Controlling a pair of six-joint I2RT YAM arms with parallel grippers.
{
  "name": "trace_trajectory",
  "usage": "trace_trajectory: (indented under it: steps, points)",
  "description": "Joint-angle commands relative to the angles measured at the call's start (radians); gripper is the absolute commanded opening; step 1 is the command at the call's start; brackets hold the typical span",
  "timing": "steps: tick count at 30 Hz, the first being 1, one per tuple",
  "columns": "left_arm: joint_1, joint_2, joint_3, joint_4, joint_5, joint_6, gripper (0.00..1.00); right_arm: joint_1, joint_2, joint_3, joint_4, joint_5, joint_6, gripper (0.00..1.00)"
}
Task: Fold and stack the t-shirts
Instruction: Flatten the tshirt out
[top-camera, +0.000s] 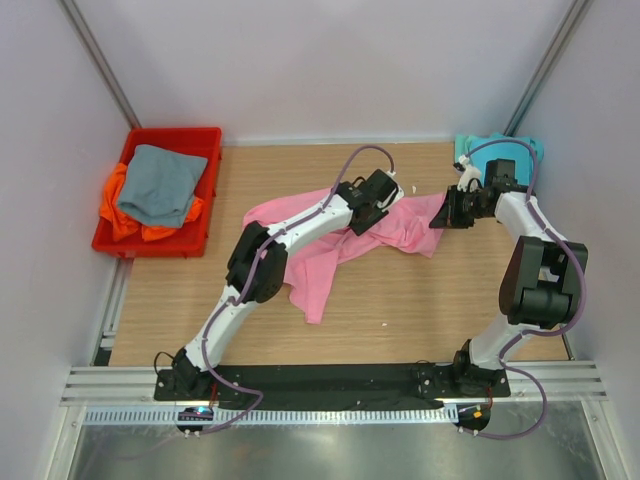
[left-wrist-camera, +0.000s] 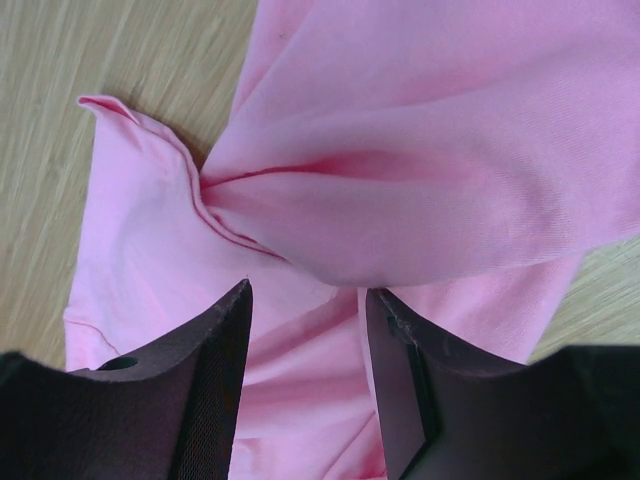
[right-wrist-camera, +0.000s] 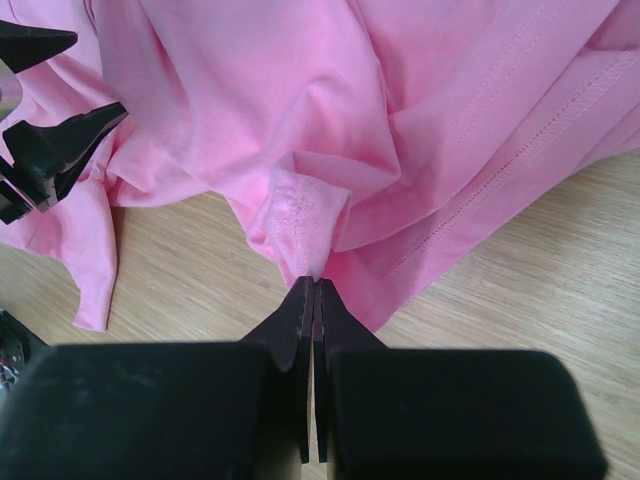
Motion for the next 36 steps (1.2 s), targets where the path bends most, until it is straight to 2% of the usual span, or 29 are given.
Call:
trace_trajectory:
  steps: [1, 7, 14, 22, 25, 29, 31, 35, 36]
  points:
    - [0.001, -0.010, 0.044, 0.036, -0.026, 0.017, 0.50, -0.005, -0.007, 0.016, 0.014, -0.019, -0.016, 0.01]
    - [0.000, 0.029, 0.062, 0.033, -0.035, 0.027, 0.49, -0.005, -0.011, 0.013, 0.015, -0.016, -0.016, 0.02]
    - [0.000, 0.071, 0.116, 0.024, -0.038, 0.036, 0.42, -0.005, -0.010, 0.012, 0.015, -0.015, -0.016, 0.02]
    - [0.001, 0.085, 0.133, 0.016, -0.034, 0.036, 0.40, -0.005, -0.004, 0.013, 0.011, -0.015, -0.019, 0.02]
    - [0.000, 0.085, 0.131, 0.014, -0.029, 0.036, 0.35, -0.005, -0.002, 0.015, 0.014, -0.015, -0.019, 0.02]
    - [0.000, 0.083, 0.131, 0.016, -0.021, 0.039, 0.19, -0.005, -0.004, 0.015, 0.012, -0.013, -0.017, 0.01]
    - [0.000, 0.085, 0.131, 0.016, -0.020, 0.039, 0.15, -0.005, -0.007, 0.013, 0.014, -0.013, -0.017, 0.01]
    - [0.000, 0.068, 0.112, 0.011, -0.014, 0.037, 0.00, -0.005, -0.011, 0.013, 0.014, -0.012, -0.016, 0.01]
    - [0.000, 0.054, 0.102, 0.013, -0.011, 0.037, 0.00, -0.005, -0.013, 0.013, 0.014, -0.012, -0.016, 0.02]
